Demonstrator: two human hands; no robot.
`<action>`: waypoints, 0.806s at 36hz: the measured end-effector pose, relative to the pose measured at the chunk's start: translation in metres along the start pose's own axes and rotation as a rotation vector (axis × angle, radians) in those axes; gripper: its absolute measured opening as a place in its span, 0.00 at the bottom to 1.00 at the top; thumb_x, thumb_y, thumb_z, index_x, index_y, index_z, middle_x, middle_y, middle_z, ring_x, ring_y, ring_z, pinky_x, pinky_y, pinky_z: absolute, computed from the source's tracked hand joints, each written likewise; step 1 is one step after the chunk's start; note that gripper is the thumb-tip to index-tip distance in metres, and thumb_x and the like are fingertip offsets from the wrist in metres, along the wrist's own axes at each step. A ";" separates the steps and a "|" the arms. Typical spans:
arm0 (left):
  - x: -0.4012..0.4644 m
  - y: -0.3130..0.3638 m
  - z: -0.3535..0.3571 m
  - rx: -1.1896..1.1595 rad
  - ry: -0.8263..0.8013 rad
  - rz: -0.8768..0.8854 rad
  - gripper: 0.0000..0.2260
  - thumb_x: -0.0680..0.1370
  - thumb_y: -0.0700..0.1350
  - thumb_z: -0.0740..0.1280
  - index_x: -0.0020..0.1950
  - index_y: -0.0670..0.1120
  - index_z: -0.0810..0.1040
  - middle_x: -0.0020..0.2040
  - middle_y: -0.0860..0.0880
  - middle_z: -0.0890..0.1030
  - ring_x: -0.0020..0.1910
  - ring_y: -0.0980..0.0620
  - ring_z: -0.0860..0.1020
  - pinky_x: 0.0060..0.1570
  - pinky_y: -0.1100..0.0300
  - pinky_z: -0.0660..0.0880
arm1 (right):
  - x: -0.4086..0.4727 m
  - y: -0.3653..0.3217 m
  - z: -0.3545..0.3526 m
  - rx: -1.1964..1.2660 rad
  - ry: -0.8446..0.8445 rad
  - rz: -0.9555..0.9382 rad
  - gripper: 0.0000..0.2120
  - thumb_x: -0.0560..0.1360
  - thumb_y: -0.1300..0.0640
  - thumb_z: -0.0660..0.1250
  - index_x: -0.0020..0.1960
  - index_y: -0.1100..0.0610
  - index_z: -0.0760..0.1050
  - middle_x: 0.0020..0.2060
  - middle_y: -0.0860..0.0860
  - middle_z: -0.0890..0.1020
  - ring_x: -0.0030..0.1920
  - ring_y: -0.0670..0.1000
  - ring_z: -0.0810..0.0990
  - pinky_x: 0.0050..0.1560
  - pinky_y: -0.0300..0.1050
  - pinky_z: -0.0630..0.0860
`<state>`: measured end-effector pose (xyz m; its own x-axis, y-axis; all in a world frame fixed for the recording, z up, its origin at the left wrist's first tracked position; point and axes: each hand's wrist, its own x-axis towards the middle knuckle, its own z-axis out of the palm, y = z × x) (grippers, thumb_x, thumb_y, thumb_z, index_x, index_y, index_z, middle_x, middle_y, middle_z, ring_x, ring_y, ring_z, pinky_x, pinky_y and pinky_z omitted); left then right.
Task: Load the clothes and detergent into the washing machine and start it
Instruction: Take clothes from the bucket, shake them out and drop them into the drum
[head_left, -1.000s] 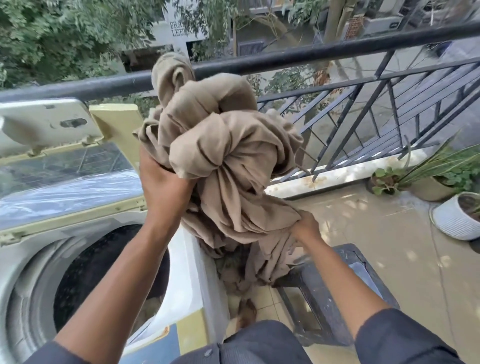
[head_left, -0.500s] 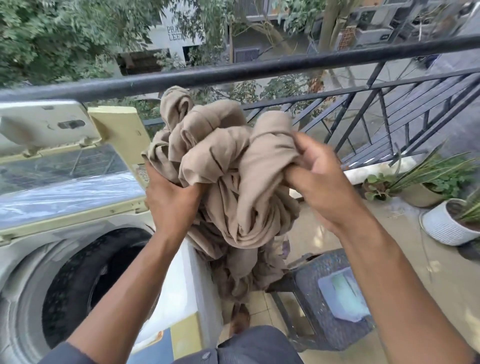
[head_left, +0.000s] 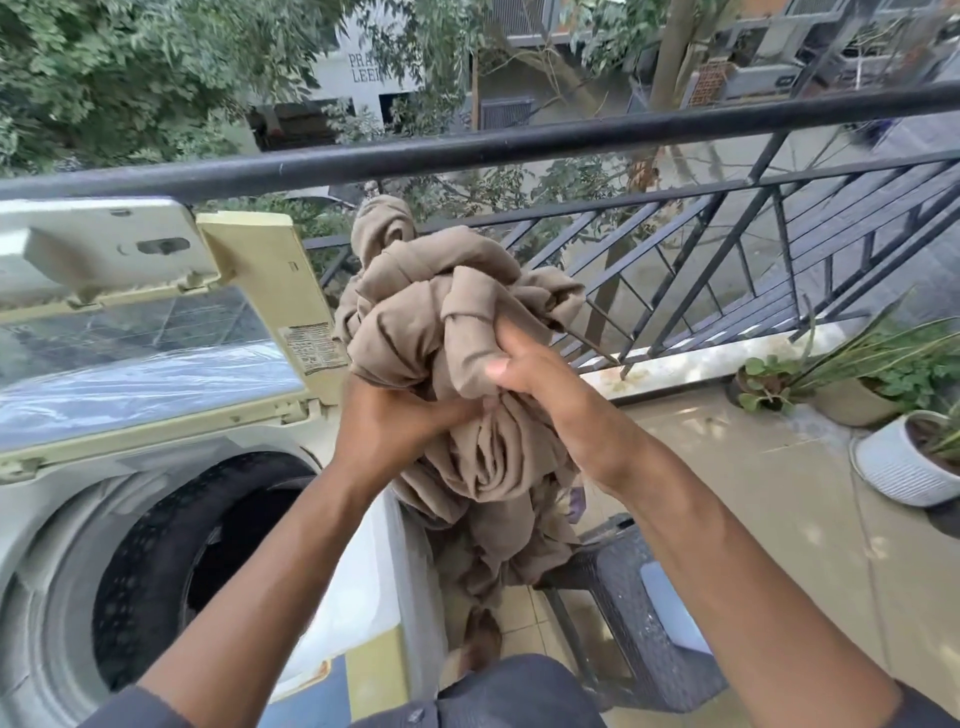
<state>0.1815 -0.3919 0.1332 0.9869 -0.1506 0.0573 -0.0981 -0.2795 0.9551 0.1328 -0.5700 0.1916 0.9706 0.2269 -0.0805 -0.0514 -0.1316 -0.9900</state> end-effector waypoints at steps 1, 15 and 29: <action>0.000 -0.001 0.001 0.011 0.060 -0.011 0.25 0.63 0.49 0.88 0.57 0.52 0.85 0.54 0.56 0.88 0.55 0.65 0.84 0.49 0.72 0.78 | -0.001 0.001 -0.001 0.065 -0.005 -0.001 0.23 0.78 0.46 0.61 0.71 0.54 0.74 0.68 0.59 0.78 0.73 0.59 0.72 0.75 0.67 0.65; 0.027 0.029 -0.004 0.054 0.365 -0.023 0.34 0.68 0.66 0.78 0.70 0.52 0.79 0.59 0.60 0.86 0.60 0.63 0.83 0.59 0.54 0.83 | -0.015 0.125 -0.015 -0.037 0.997 0.176 0.21 0.72 0.69 0.65 0.57 0.46 0.75 0.52 0.52 0.83 0.50 0.51 0.84 0.57 0.60 0.81; 0.015 0.089 -0.009 -0.213 0.429 0.112 0.31 0.68 0.55 0.79 0.69 0.48 0.79 0.60 0.57 0.86 0.62 0.59 0.83 0.64 0.53 0.81 | 0.022 0.265 0.036 -0.316 0.329 0.857 0.42 0.70 0.24 0.66 0.73 0.52 0.70 0.70 0.56 0.76 0.69 0.60 0.75 0.70 0.57 0.74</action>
<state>0.1891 -0.4110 0.2217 0.9399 0.2476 0.2352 -0.2229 -0.0769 0.9718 0.1325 -0.5651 -0.0772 0.6528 -0.3420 -0.6760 -0.7530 -0.3907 -0.5295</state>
